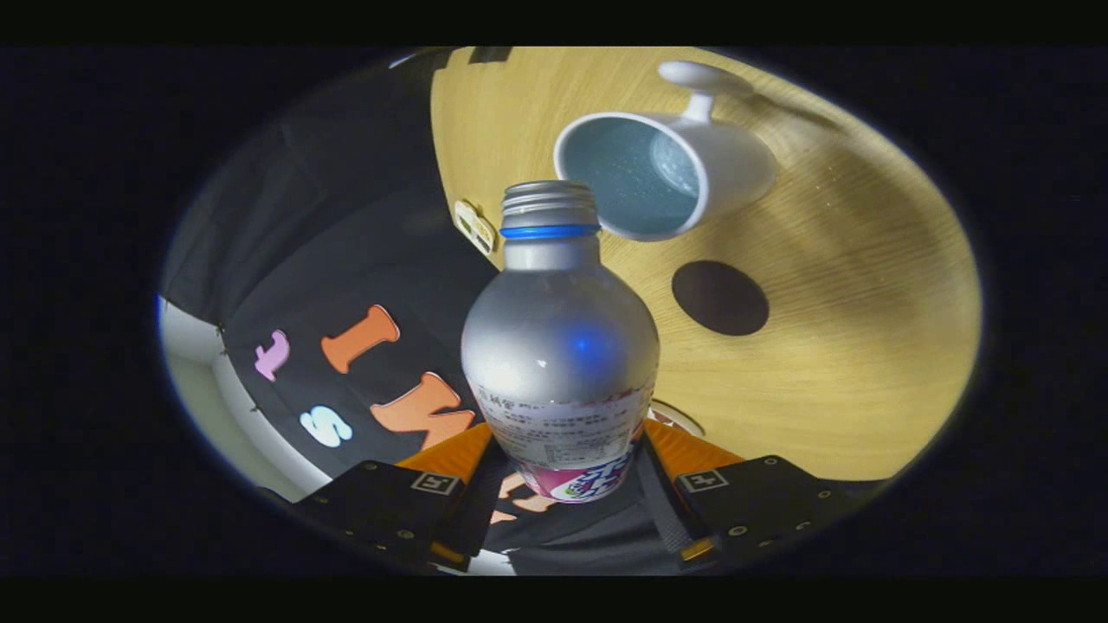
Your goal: Take the bottle from table, then pour the juice into the cup, finally place the bottle on the coaster
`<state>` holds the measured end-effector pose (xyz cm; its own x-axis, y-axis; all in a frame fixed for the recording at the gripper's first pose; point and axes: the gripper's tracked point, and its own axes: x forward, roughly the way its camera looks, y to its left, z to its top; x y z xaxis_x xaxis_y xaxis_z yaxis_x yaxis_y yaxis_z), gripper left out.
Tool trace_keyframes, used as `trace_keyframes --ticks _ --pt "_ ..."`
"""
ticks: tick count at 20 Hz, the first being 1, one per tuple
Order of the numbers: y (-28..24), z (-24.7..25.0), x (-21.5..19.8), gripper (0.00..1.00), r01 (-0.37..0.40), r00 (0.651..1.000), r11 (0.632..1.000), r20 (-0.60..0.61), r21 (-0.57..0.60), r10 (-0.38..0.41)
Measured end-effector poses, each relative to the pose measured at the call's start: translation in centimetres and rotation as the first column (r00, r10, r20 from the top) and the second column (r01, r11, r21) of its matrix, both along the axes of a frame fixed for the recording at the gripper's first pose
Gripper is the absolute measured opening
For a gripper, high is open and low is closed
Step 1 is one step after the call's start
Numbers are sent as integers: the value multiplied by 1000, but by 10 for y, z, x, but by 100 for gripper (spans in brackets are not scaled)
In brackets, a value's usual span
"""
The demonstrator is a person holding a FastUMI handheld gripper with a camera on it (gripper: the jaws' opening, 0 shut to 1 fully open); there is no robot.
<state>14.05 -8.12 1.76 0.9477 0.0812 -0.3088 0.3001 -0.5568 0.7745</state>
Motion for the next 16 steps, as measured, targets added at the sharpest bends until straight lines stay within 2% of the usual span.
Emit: trace_keyframes --ticks 5,9,11,13,16 --pt "2 -7 -7 76 -49 998 975 -36 -215 42" --pt "3 -14 -9 77 -111 993 908 -77 -403 87" --pt "3 -17 -8 77 -134 990 856 -94 -498 100" --pt "3 -17 -5 77 -153 988 788 -108 -596 111" --pt "0 -22 -10 77 -208 978 658 -171 -723 121"
